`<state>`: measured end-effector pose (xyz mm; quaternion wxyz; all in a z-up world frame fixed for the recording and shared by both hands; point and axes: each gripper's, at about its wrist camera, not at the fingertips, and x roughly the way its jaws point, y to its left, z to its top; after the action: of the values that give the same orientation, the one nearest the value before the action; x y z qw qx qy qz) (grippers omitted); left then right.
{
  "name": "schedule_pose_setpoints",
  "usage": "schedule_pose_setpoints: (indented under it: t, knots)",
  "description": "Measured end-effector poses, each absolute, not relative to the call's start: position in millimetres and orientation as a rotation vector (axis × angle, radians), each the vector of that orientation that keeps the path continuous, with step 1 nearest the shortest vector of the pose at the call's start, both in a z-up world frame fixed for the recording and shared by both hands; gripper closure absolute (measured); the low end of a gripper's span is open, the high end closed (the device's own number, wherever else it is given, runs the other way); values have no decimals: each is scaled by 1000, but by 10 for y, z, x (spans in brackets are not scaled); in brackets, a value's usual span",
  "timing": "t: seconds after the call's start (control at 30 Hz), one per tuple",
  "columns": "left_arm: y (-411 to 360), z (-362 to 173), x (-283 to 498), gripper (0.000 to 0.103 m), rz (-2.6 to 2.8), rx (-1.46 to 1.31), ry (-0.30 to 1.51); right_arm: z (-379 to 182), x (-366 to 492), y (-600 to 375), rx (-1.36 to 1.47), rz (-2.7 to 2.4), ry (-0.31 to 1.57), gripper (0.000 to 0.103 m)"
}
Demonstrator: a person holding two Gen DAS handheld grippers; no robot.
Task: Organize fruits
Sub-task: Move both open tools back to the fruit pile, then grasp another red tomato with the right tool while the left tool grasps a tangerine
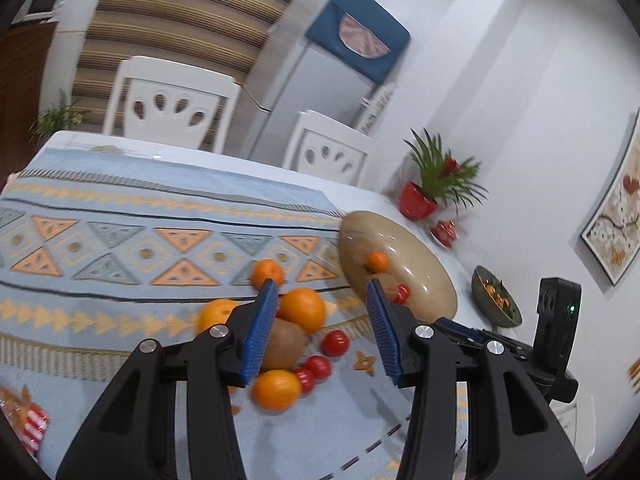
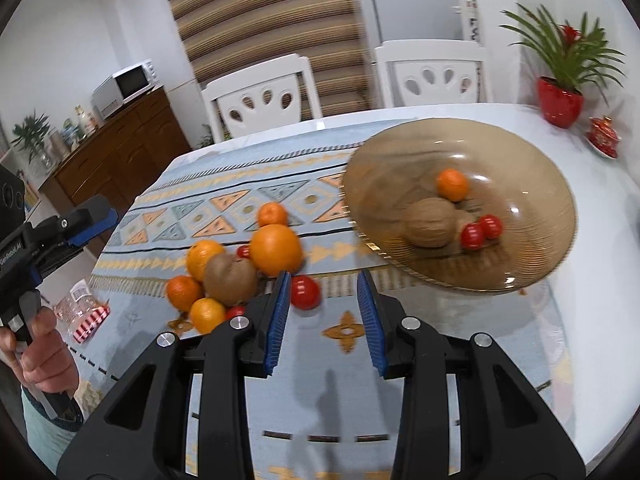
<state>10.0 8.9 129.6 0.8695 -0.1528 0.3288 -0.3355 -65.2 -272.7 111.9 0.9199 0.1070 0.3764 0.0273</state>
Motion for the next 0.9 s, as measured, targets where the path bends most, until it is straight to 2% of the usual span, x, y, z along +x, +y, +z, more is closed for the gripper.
schedule_pose_setpoints:
  t: [0.23, 0.67, 0.8, 0.9]
  knots:
    - [388, 994, 202, 57, -634, -345, 740, 933, -440, -2423, 184, 109, 789, 67]
    - [323, 183, 493, 57, -593, -368, 881, 400, -70, -2340, 142, 128, 848, 67]
    - [329, 157, 515, 55, -609, -382, 886, 307, -54, -2361, 148, 116, 847, 58]
    - [310, 153, 498, 51, -616, -374, 887, 288, -68, -2409, 170, 125, 840, 58]
